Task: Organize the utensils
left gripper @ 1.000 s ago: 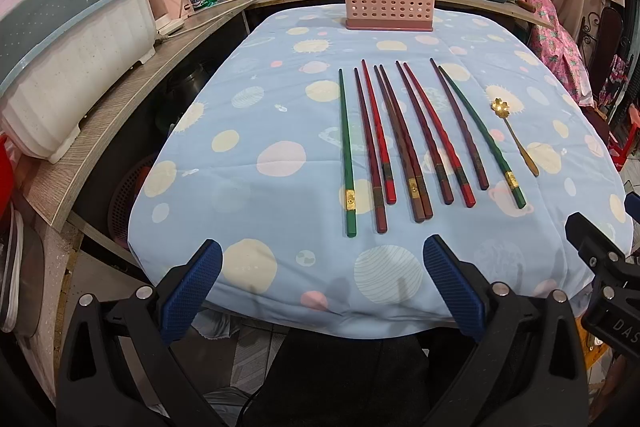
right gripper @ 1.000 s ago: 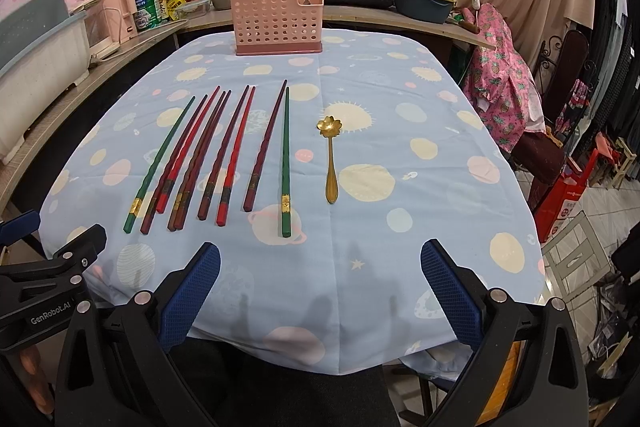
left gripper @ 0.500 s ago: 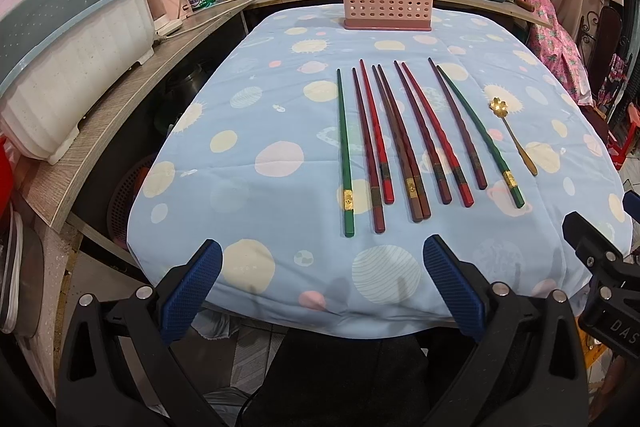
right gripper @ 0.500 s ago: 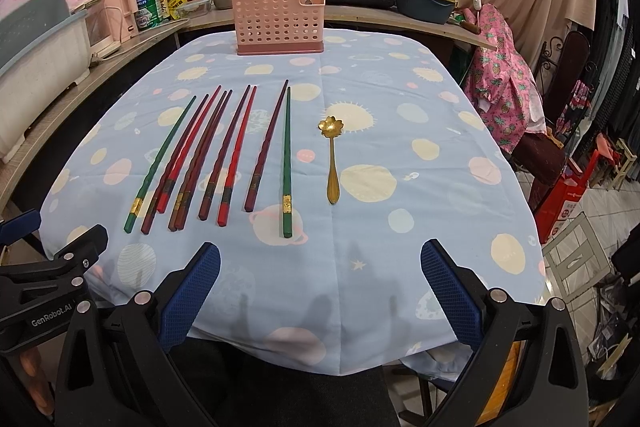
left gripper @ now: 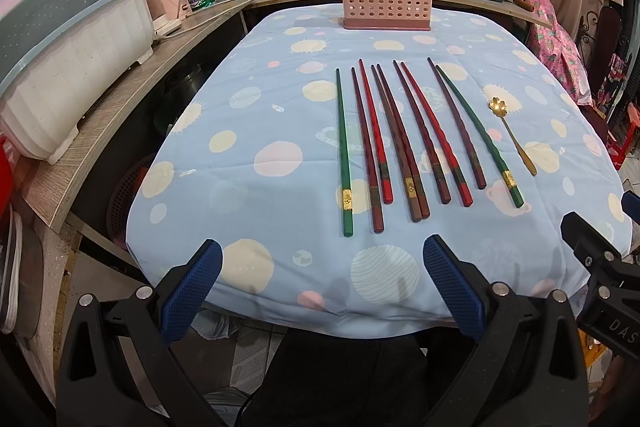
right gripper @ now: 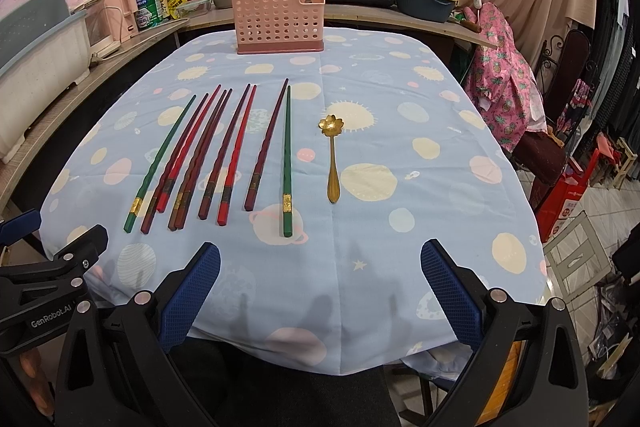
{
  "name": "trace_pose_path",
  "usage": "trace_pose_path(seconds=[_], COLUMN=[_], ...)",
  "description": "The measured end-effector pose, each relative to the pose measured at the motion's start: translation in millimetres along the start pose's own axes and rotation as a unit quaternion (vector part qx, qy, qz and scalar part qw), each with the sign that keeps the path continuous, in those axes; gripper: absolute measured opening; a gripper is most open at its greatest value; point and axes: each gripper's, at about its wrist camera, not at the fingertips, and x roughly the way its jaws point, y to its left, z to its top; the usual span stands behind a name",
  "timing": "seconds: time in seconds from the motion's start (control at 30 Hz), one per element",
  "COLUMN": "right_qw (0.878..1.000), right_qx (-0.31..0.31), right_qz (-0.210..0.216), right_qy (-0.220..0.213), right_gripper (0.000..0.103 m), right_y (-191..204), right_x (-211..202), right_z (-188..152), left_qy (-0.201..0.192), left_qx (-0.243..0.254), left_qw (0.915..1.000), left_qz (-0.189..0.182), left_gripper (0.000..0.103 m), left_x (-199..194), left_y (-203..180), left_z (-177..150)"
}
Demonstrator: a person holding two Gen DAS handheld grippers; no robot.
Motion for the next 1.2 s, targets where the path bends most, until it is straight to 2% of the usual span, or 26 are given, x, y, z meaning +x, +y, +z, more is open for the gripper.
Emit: trace_pose_path(seconds=[0.4,0.7,1.0,1.2], right_qw=[1.0,1.0,0.999,0.999], right_qx=[0.001,0.021,0.028,0.03], right_qz=[0.001,-0.001,-0.007,-0.009], right_qy=[0.001,0.007,0.016,0.015], right_gripper=[0.096,0.096,0.096,0.096], right_y=[-2,-5,-14,-18], right_x=[0,8,25,37], right_z=[0,-2,3,13], left_qy=[0.003,0.026,0.046,0.062], left_qx=[-0.002,-0.034,-0.04,-0.042], left_qw=[1.0,0.999,0.9981,0.997], left_qz=[-0.002,-0.011,-0.01,-0.018], left_gripper=[0.096,0.096,0.089,0.076], left_x=[2,26,62,80], left_y=[-3,12,19,20], left_z=[-1,-1,6,10])
